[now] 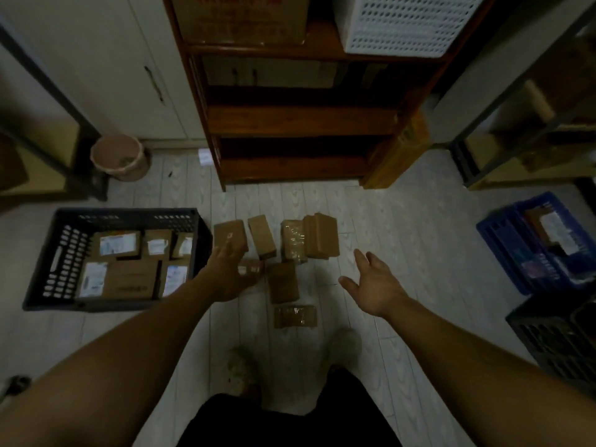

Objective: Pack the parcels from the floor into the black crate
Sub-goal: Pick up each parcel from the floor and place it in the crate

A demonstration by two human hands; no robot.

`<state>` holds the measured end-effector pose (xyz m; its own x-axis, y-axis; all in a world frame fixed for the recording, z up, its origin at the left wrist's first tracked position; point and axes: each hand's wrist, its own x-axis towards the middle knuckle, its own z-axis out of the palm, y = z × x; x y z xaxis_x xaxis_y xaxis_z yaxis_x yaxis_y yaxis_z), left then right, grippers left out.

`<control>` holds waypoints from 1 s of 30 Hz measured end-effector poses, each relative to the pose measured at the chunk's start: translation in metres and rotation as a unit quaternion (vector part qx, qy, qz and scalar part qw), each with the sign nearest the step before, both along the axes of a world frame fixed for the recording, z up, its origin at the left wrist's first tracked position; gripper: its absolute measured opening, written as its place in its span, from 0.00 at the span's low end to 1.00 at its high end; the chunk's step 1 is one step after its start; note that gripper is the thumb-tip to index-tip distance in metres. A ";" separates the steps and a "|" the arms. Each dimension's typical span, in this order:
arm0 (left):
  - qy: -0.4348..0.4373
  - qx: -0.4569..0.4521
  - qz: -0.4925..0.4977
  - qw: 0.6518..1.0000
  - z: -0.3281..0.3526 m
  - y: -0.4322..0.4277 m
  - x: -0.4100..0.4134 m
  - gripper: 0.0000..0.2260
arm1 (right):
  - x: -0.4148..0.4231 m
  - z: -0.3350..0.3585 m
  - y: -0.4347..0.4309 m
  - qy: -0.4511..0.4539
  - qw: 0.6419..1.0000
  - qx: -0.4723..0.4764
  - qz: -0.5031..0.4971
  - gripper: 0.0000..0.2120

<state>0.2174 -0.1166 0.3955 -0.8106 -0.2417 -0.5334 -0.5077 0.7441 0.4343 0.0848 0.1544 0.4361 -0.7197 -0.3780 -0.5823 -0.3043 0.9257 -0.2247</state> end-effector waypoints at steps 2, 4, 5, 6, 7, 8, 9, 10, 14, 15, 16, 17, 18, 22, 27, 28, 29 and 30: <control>-0.005 0.024 0.049 0.998 -0.015 0.001 -0.002 0.38 | -0.017 -0.020 -0.014 -0.033 0.999 -0.004 0.033 0.38; -0.041 0.042 0.105 0.993 -0.034 0.002 -0.006 0.39 | -0.035 -0.044 -0.027 -0.070 0.995 -0.014 0.071 0.37; -0.051 0.047 0.124 0.990 -0.046 0.003 -0.008 0.39 | -0.044 -0.058 -0.034 -0.083 0.992 -0.017 0.093 0.37; -0.058 0.055 0.145 0.986 -0.059 0.005 -0.010 0.38 | -0.054 -0.072 -0.040 -0.090 0.989 -0.018 0.112 0.37; -0.068 0.067 0.176 0.980 -0.074 0.007 -0.013 0.38 | -0.063 -0.089 -0.044 -0.094 0.987 -0.019 0.131 0.37; -0.082 0.078 0.216 0.970 -0.091 0.010 -0.017 0.38 | -0.074 -0.109 -0.049 -0.096 0.984 -0.019 0.149 0.38; -0.097 0.088 0.253 0.959 -0.109 0.014 -0.021 0.39 | -0.083 -0.129 -0.052 -0.100 0.982 -0.013 0.162 0.38; -0.110 0.096 0.282 0.948 -0.128 0.018 -0.025 0.39 | -0.092 -0.151 -0.054 -0.108 0.980 -0.004 0.167 0.39; -0.153 0.106 0.331 0.925 -0.214 0.033 -0.043 0.39 | -0.119 -0.247 -0.058 -0.158 0.982 0.011 0.099 0.39; -0.169 0.105 0.333 0.922 -0.236 0.034 -0.048 0.39 | -0.123 -0.271 -0.057 -0.166 0.983 0.012 0.078 0.39; -0.179 0.105 0.334 0.919 -0.258 0.035 -0.051 0.39 | -0.124 -0.295 -0.057 -0.172 0.983 0.014 0.061 0.38; -0.183 0.104 0.336 0.918 -0.281 0.035 -0.055 0.39 | -0.126 -0.319 -0.057 -0.178 0.983 0.016 0.045 0.39; -0.183 0.106 0.336 0.918 -0.304 0.035 -0.059 0.39 | -0.127 -0.342 -0.058 -0.188 0.982 0.018 0.030 0.39; -0.156 0.136 0.348 0.914 -0.391 0.035 -0.081 0.37 | -0.129 -0.440 -0.064 -0.232 0.973 -0.013 -0.011 0.39; -0.120 0.213 0.337 0.909 -0.492 0.039 -0.107 0.21 | -0.116 -0.550 -0.077 -0.272 0.961 -0.009 -0.046 0.44; -0.113 0.226 0.330 0.909 -0.511 0.040 -0.110 0.20 | -0.114 -0.569 -0.079 -0.283 0.957 -0.011 -0.056 0.43; -0.105 0.239 0.332 0.906 -0.528 0.041 -0.112 0.20 | -0.111 -0.588 -0.081 -0.295 0.953 -0.013 -0.067 0.43; -0.097 0.253 0.342 0.900 -0.543 0.041 -0.114 0.20 | -0.109 -0.604 -0.084 -0.305 0.949 -0.014 -0.079 0.41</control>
